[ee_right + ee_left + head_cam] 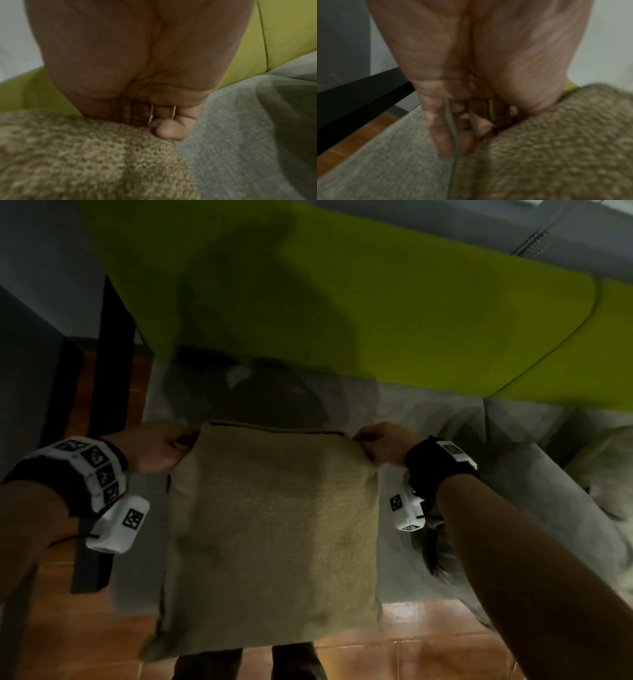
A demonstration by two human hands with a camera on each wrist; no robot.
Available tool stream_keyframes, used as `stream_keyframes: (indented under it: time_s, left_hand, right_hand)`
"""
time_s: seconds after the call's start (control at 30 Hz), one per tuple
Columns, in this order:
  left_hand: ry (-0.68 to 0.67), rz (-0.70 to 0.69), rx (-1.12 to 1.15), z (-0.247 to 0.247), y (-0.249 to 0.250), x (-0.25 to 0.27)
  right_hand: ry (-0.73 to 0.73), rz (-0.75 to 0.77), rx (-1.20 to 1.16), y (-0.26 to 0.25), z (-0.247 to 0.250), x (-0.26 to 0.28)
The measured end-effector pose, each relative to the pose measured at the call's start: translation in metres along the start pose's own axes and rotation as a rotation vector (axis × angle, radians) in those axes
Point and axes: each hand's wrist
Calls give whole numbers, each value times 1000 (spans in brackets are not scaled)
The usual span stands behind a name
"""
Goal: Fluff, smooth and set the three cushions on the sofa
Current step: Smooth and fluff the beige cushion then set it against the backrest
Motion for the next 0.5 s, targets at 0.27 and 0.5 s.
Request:
stream_keyframes:
  time_s: [0.27,0.5]
  left_hand:
    - [-26,9,-224,-4,16,12]
    - [68,134,-291,-16,20,22]
  right_hand:
    - [-83,33,416,-2,0,-11]
    - [208,11,-38,21,14,-7]
Point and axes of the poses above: each hand's wrist, its own x-axis away from the middle knuckle, its own z-axis out of the back of the hand, y = z × x, and after that the axes turned 2 degrees about y, right-handed
